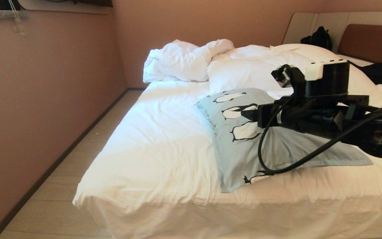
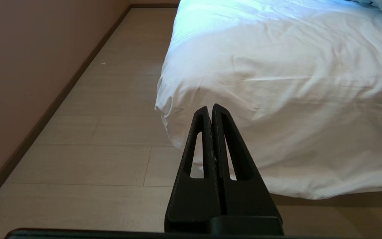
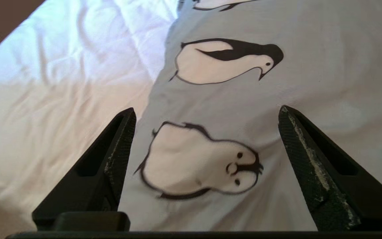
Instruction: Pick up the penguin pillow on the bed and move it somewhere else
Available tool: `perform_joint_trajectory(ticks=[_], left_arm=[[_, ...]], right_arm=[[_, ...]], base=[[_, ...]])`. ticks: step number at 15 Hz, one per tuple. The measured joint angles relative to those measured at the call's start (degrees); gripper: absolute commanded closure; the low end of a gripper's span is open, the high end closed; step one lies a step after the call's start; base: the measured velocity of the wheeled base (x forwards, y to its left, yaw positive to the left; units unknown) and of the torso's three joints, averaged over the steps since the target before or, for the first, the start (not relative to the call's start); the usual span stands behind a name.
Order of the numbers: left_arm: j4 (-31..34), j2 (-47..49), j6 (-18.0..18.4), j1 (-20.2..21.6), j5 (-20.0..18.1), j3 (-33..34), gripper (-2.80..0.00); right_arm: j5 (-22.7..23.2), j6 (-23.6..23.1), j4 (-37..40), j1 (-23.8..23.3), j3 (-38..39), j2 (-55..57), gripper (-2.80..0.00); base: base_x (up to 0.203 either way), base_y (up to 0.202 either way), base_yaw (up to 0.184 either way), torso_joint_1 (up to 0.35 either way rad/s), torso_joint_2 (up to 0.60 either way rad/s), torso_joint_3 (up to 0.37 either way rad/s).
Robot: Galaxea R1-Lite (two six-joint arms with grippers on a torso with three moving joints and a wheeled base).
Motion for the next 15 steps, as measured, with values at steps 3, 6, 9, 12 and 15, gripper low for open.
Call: perform_joint_trajectory(ticks=[3, 6, 9, 12, 15], left_arm=[[0.0, 0.0, -0.05, 0.0, 0.02, 0.0, 0.0], [-0.02, 0.0, -0.02, 0.0, 0.02, 0.0, 0.0], [0.0, 0.0, -0.04, 0.0, 0.02, 0.0, 0.0], [0.0, 0.0, -0.03, 0.0, 0.02, 0.0, 0.0], [-0.02, 0.0, -0.02, 0.0, 0.0, 0.0, 0.0]], right_arm=[[1.75, 0.17, 4.98, 1.16, 0.29, -4.36, -2.8], [1.85, 0.42, 7.84, 2.5, 0.96, -8.25, -2.8], [1.46, 0.65, 8.6, 4.57, 1.74, -11.91, -2.8], [1.3, 0.7, 8.49, 5.06, 2.23, -14.43, -2.8], [1.35, 0.61, 8.23, 5.17, 2.38, -15.25, -2.8]], base=[[0.0, 0.0, 0.0, 0.0, 0.0, 0.0], [0.0, 0.0, 0.0, 0.0, 0.0, 0.0], [0.0, 0.0, 0.0, 0.0, 0.0, 0.0], [0.0, 0.0, 0.0, 0.0, 0.0, 0.0], [0.0, 0.0, 0.0, 0.0, 0.0, 0.0]])
